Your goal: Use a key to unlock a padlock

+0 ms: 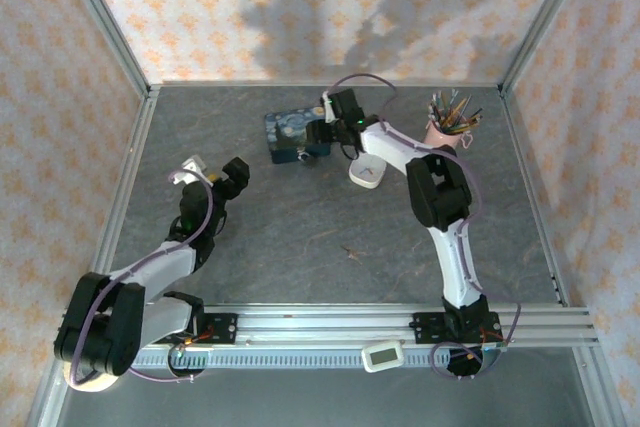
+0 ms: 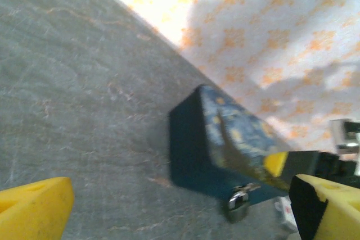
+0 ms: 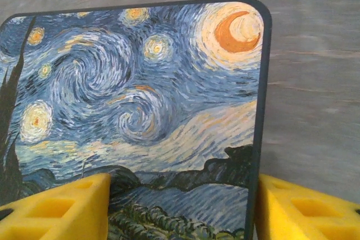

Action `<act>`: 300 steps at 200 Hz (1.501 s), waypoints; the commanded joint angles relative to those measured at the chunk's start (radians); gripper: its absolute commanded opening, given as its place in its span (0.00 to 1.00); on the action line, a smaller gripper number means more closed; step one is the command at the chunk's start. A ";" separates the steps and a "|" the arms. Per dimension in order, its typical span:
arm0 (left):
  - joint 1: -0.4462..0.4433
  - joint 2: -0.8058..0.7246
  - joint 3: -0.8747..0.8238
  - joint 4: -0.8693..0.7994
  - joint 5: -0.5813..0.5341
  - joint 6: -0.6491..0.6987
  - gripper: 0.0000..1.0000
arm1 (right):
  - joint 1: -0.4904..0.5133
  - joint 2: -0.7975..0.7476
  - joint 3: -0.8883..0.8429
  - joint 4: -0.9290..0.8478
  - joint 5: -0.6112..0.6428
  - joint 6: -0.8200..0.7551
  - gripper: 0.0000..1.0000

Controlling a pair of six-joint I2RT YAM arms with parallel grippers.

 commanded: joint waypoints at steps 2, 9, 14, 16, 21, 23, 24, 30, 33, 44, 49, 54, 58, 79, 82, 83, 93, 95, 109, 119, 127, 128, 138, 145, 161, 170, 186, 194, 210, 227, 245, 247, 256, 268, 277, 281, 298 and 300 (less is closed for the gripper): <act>0.000 -0.058 -0.023 0.045 0.007 -0.008 0.99 | 0.065 0.050 0.036 -0.107 0.012 -0.089 0.60; -0.001 -0.073 -0.026 0.039 0.004 -0.010 0.99 | 0.076 0.054 0.041 -0.109 0.008 -0.082 0.59; -0.002 -0.082 -0.027 0.034 0.002 -0.011 0.99 | 0.084 0.056 0.044 -0.110 0.002 -0.075 0.59; -0.002 -0.086 -0.027 0.033 0.002 -0.012 0.99 | 0.087 0.056 0.045 -0.108 0.002 -0.073 0.59; -0.001 -0.094 -0.029 0.027 0.002 -0.014 0.99 | 0.096 0.057 0.046 -0.108 -0.004 -0.063 0.59; -0.002 -0.096 -0.029 0.026 0.003 -0.016 0.99 | 0.098 0.056 0.046 -0.106 -0.006 -0.058 0.59; -0.003 -0.098 -0.028 0.025 0.003 -0.016 0.99 | 0.100 0.056 0.047 -0.105 -0.006 -0.056 0.59; -0.002 -0.105 -0.029 0.020 0.004 -0.018 0.99 | 0.109 0.056 0.048 -0.102 -0.008 -0.041 0.59; -0.004 -0.108 -0.030 0.018 0.005 -0.020 0.99 | 0.113 0.055 0.050 -0.100 -0.006 -0.034 0.59; -0.007 -0.114 -0.031 0.015 0.009 -0.026 0.99 | 0.124 0.054 0.058 -0.094 -0.003 0.010 0.59; -0.008 -0.114 -0.031 0.014 0.012 -0.028 0.99 | 0.127 0.051 0.060 -0.089 -0.005 0.028 0.60; -0.008 -0.112 -0.029 0.014 0.017 -0.031 0.98 | 0.130 0.044 0.058 -0.081 -0.013 0.043 0.62; -0.010 -0.111 -0.029 0.014 0.020 -0.034 0.98 | 0.130 0.038 0.056 -0.073 -0.021 0.054 0.63; -0.019 -0.094 -0.023 0.016 0.048 -0.047 0.98 | 0.131 -0.039 0.004 -0.005 -0.017 0.095 0.70; -0.021 -0.091 -0.022 0.014 0.052 -0.050 0.98 | 0.131 -0.055 -0.009 0.005 -0.011 0.098 0.71; -0.021 -0.090 -0.021 0.013 0.054 -0.052 0.98 | 0.131 -0.060 -0.009 0.007 -0.008 0.099 0.72; -0.027 -0.083 -0.018 0.016 0.066 -0.062 0.98 | 0.131 -0.111 -0.050 0.028 0.025 0.105 0.74; -0.030 -0.081 -0.017 0.017 0.068 -0.065 0.98 | 0.131 -0.122 -0.057 0.028 0.032 0.106 0.74; -0.050 -0.074 -0.014 0.026 0.075 -0.078 0.98 | 0.132 -0.200 -0.120 0.027 0.069 0.098 0.76; -0.072 -0.071 -0.007 0.021 0.073 -0.077 0.98 | 0.131 -0.272 -0.201 0.036 0.083 0.086 0.76; -0.095 -0.067 0.003 0.008 0.062 -0.067 0.98 | 0.131 -0.331 -0.272 0.037 0.102 0.080 0.76; -0.098 -0.066 0.004 0.006 0.060 -0.066 0.98 | 0.132 -0.338 -0.276 0.037 0.104 0.079 0.76; -0.132 -0.060 0.019 -0.011 0.035 -0.053 0.98 | 0.131 -0.410 -0.363 0.024 0.120 0.072 0.76; -0.158 -0.053 0.025 -0.014 0.014 -0.042 0.98 | 0.131 -0.455 -0.420 0.008 0.127 0.071 0.76; -0.214 -0.030 0.040 -0.007 -0.031 -0.027 0.98 | 0.137 -0.547 -0.527 -0.045 0.143 0.083 0.74; -0.246 -0.012 0.049 0.004 -0.053 -0.022 0.98 | 0.145 -0.593 -0.584 -0.083 0.145 0.091 0.73; -0.288 0.028 0.067 0.028 -0.083 -0.024 0.98 | 0.176 -0.663 -0.672 -0.147 0.156 0.112 0.68; -0.306 0.051 0.074 0.047 -0.092 -0.028 0.98 | 0.197 -0.690 -0.717 -0.175 0.165 0.127 0.68; -0.331 0.105 0.087 0.092 -0.100 -0.044 0.98 | 0.246 -0.731 -0.785 -0.221 0.192 0.164 0.65; -0.344 0.160 0.110 0.125 -0.089 -0.063 0.98 | 0.295 -0.758 -0.849 -0.246 0.199 0.223 0.62; -0.355 0.197 0.134 0.141 -0.071 -0.067 0.98 | 0.345 -0.772 -0.908 -0.254 0.214 0.287 0.59; -0.356 0.200 0.138 0.141 -0.071 -0.067 0.98 | 0.352 -0.772 -0.912 -0.257 0.218 0.293 0.59; -0.360 0.208 0.145 0.141 -0.071 -0.064 0.98 | 0.378 -0.773 -0.931 -0.265 0.240 0.322 0.59; -0.362 0.213 0.150 0.137 -0.072 -0.060 0.98 | 0.408 -0.769 -0.954 -0.266 0.254 0.356 0.58; -0.364 0.212 0.150 0.134 -0.075 -0.056 0.98 | 0.424 -0.761 -0.963 -0.265 0.250 0.375 0.57; -0.363 0.211 0.149 0.132 -0.077 -0.055 0.98 | 0.430 -0.756 -0.964 -0.267 0.254 0.383 0.56; -0.363 0.198 0.147 0.113 -0.084 -0.047 0.98 | 0.456 -0.740 -0.967 -0.280 0.293 0.404 0.53; -0.363 0.196 0.146 0.111 -0.084 -0.047 0.98 | 0.459 -0.738 -0.967 -0.281 0.299 0.406 0.53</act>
